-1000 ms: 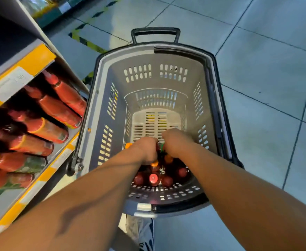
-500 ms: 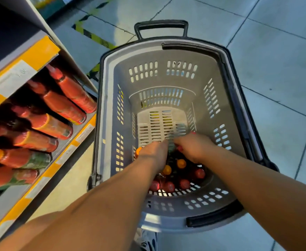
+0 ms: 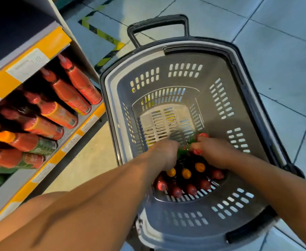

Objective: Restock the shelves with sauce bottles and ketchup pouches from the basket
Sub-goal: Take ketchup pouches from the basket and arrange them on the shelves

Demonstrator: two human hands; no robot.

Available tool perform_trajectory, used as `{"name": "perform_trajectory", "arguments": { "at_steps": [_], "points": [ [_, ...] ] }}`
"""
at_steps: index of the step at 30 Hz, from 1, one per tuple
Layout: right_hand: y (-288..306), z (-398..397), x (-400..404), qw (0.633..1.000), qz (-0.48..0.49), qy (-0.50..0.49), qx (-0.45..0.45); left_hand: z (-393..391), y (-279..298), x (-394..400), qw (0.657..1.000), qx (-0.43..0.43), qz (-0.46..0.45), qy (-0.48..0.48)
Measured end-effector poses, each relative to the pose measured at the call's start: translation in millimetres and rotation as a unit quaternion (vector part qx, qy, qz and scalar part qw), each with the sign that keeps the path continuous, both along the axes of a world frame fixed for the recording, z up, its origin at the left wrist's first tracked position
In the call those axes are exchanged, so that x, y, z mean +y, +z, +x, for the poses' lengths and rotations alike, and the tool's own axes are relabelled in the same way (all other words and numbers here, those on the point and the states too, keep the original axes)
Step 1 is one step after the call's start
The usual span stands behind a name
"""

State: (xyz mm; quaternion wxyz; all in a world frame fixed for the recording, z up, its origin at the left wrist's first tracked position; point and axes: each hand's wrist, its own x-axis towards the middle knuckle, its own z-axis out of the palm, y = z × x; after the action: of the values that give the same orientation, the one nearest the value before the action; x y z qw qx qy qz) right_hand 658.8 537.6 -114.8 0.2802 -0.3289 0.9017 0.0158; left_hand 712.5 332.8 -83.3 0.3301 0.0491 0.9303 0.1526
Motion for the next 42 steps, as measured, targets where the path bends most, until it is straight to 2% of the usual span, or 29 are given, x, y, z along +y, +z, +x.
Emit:
{"name": "perform_trajectory", "arguments": {
  "at_steps": [4, 8, 12, 17, 21, 26, 31, 36, 39, 42],
  "points": [
    [6, -9, 9, 0.998, -0.027, -0.019, -0.051, 2, 5, -5, 0.998, 0.047, 0.029, 0.035],
    [19, -10, 8, 0.996, -0.066, -0.031, -0.058, 6, 10, -6, 0.996, 0.057, 0.031, 0.055],
    [21, -6, 11, 0.987, -0.120, -0.100, -0.048, 3, 13, -9, 0.993, 0.059, 0.043, 0.088],
    [36, -6, 3, 0.957, -0.194, -0.212, -0.026, -5, 23, -15, 0.988, 0.065, 0.061, 0.128],
    [58, -7, -10, 0.945, -0.228, -0.234, -0.008, -11, 42, -20, 0.983, 0.081, 0.068, 0.149],
    [92, 0, -22, 0.931, -0.274, -0.238, 0.036, -10, 92, -43, 0.966, 0.128, 0.124, 0.187],
    [150, 8, -49, 0.877, -0.382, -0.285, 0.059, 12, 165, -93, 0.932, 0.207, 0.182, 0.233],
    [220, 29, -111, 0.840, -0.469, -0.264, 0.068, 86, 240, -164, 0.862, 0.298, 0.287, 0.292],
    [260, 54, -162, 0.818, -0.525, -0.225, 0.069, 146, 279, -213, 0.827, 0.357, 0.281, 0.330],
    [287, 87, -217, 0.791, -0.576, -0.204, 0.010, 210, 300, -262, 0.787, 0.389, 0.275, 0.392]
  ]
}}
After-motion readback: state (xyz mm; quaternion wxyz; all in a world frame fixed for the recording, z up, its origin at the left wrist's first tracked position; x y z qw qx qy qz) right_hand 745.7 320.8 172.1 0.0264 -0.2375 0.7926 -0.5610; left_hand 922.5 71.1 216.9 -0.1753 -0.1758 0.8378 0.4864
